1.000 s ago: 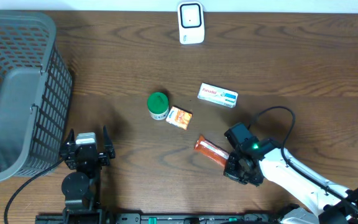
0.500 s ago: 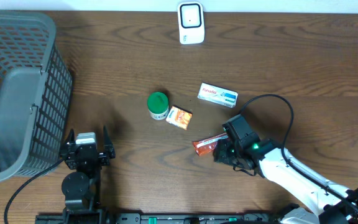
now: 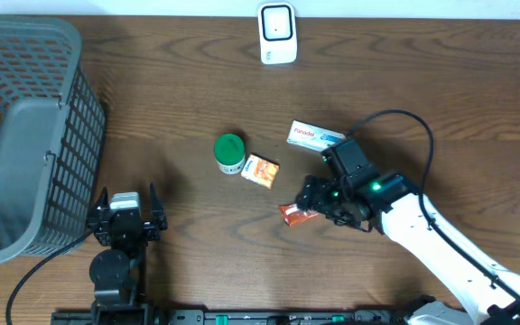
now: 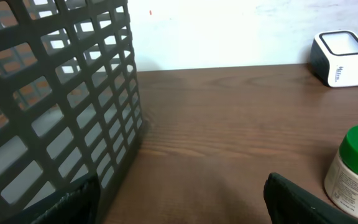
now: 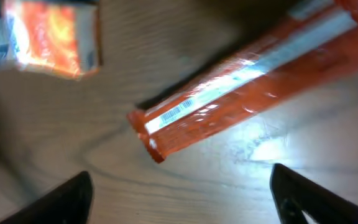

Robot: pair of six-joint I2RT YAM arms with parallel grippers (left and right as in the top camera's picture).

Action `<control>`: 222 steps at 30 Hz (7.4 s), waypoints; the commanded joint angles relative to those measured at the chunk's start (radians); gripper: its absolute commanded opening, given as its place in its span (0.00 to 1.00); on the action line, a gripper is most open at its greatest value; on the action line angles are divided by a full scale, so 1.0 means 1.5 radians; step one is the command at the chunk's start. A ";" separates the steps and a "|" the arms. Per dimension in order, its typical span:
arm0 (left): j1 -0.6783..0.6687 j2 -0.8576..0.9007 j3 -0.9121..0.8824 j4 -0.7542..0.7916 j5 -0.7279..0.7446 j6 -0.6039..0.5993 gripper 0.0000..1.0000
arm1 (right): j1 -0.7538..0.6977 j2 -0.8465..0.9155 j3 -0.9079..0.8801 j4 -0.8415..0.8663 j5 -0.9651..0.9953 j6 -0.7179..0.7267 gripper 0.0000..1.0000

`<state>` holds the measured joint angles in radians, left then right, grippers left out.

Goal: Scan the item barcode

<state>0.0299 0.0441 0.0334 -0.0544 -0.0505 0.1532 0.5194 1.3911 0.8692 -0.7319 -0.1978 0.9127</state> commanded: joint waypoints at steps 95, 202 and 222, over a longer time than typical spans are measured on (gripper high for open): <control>-0.002 -0.002 -0.011 -0.027 -0.006 -0.006 0.84 | 0.024 0.722 0.724 0.934 0.466 -1.030 0.01; -0.002 -0.002 -0.011 -0.027 -0.007 -0.006 0.84 | -0.104 0.505 0.642 -0.300 -0.335 -0.808 0.31; -0.002 -0.002 -0.011 -0.027 -0.006 -0.006 0.85 | -0.106 0.505 0.642 -0.318 -0.455 -0.798 0.32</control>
<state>0.0299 0.0441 0.0383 -0.0639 -0.0509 0.1532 0.3744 2.1475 1.8168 -1.2449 -0.8974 -0.3023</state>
